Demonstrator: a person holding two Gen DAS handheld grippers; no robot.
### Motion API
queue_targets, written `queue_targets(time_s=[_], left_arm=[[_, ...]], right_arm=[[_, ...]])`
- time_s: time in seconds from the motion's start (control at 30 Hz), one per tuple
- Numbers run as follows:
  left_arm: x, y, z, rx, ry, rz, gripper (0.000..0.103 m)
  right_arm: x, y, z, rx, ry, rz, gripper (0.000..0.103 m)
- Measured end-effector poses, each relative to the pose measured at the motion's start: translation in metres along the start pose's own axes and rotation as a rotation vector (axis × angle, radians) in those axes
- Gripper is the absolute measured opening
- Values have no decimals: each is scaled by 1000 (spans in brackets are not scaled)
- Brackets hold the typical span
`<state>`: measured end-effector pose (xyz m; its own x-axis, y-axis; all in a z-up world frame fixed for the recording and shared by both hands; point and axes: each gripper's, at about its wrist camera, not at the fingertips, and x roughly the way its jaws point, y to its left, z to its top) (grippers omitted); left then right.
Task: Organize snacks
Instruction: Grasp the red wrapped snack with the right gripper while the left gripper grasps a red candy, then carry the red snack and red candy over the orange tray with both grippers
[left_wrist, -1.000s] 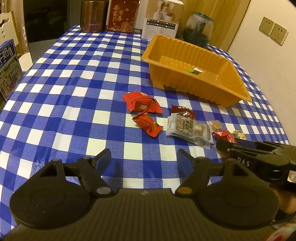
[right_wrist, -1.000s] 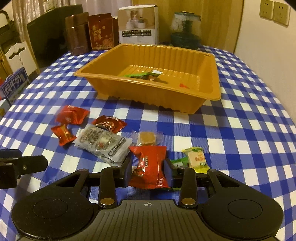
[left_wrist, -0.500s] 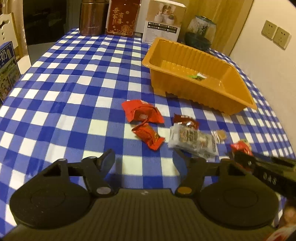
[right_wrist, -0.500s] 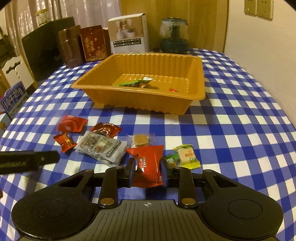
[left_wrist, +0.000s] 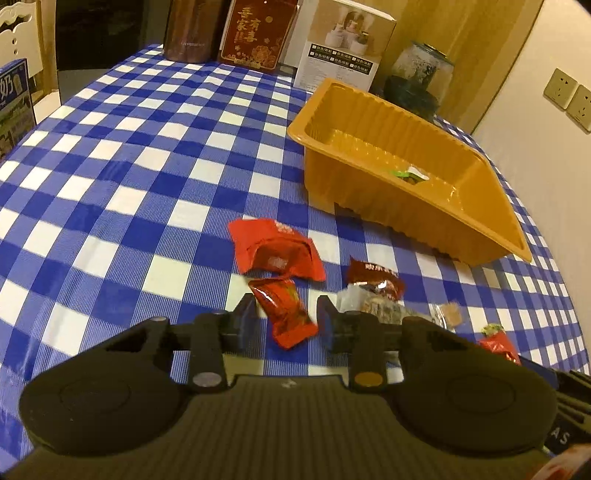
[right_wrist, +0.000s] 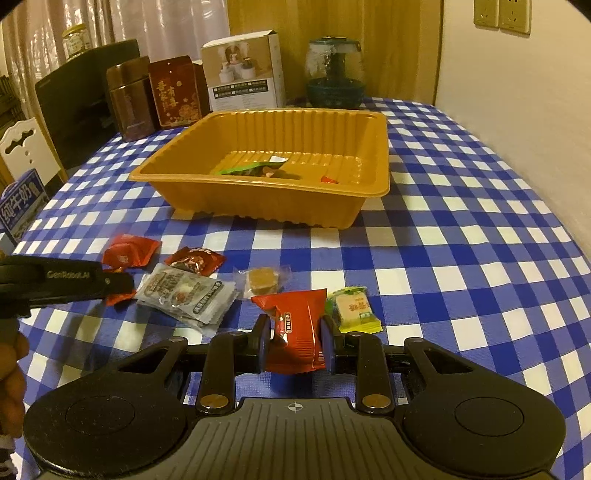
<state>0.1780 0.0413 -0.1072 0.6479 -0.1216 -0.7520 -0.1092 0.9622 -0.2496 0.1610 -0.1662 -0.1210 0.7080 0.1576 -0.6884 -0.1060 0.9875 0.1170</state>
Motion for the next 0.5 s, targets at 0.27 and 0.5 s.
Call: queue_targets(time_s=[0.27,0.5], left_arm=[[-2,1,1,60,11,26,19],[-25,2,-9,87,36,39,19]], right_arm=[[-1,0,1,6,-7,-2,29],[-9,2,3,9,-18,9,29]])
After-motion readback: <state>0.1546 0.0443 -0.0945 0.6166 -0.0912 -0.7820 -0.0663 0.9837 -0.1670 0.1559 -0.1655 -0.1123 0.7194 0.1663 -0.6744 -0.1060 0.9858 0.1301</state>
